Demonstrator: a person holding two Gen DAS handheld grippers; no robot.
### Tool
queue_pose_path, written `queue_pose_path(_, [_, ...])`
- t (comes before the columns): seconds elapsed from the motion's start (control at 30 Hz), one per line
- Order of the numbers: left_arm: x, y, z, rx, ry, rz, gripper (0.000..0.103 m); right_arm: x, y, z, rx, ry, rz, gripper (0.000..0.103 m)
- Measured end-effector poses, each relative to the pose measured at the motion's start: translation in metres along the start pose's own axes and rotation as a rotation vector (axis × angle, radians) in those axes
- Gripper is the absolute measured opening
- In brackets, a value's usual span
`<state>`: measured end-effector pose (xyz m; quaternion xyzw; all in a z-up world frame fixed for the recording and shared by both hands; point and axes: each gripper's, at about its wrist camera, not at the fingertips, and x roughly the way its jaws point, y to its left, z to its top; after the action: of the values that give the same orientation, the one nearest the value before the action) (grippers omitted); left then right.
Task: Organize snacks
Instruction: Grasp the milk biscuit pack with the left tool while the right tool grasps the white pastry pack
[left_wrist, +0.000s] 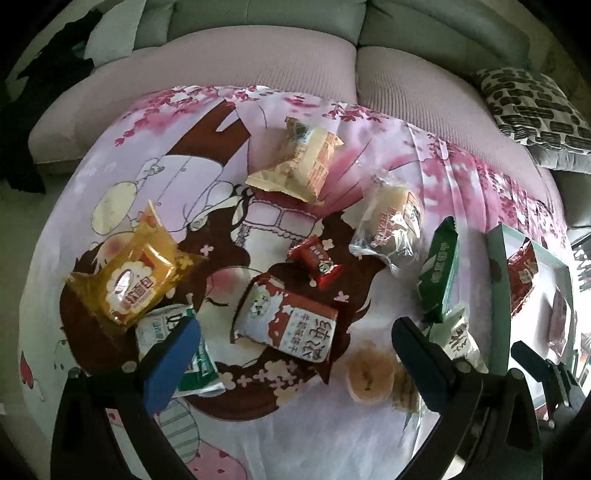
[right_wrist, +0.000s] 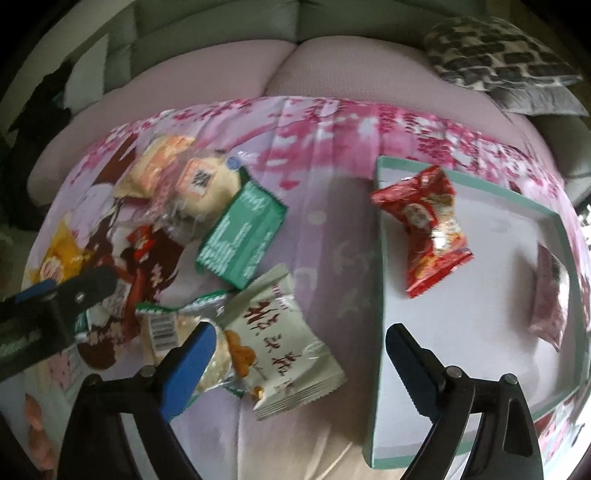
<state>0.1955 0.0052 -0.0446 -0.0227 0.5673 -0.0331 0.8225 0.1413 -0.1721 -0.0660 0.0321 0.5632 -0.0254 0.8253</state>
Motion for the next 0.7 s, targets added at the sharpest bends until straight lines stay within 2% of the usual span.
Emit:
queue_pose_path(0.17, [0.007,-0.004,-0.001,0.02,0.007,0.041,0.103,-0.001,-0.001,-0.003,-0.034,-0.007,-0.006,0.094])
queue_pose_path(0.3, [0.012,-0.011,-0.003,0.079,0.011,0.038,0.103,0.0,-0.006,-0.004,-0.021,0.014,0.011,0.09])
queue_pose_path(0.4, [0.017,-0.008,-0.006,0.075,0.026,0.053,0.103,-0.001,-0.007,-0.003,-0.027,0.021,0.017,0.09])
queue_pose_path(0.57, [0.02,0.0,-0.01,0.074,0.032,0.027,0.103,0.008,0.0,-0.002,-0.093,0.059,-0.023,0.09])
queue_pose_path(0.7, [0.029,0.004,-0.011,0.083,0.049,0.012,0.103,0.012,0.0,0.0,-0.088,0.057,-0.045,0.086])
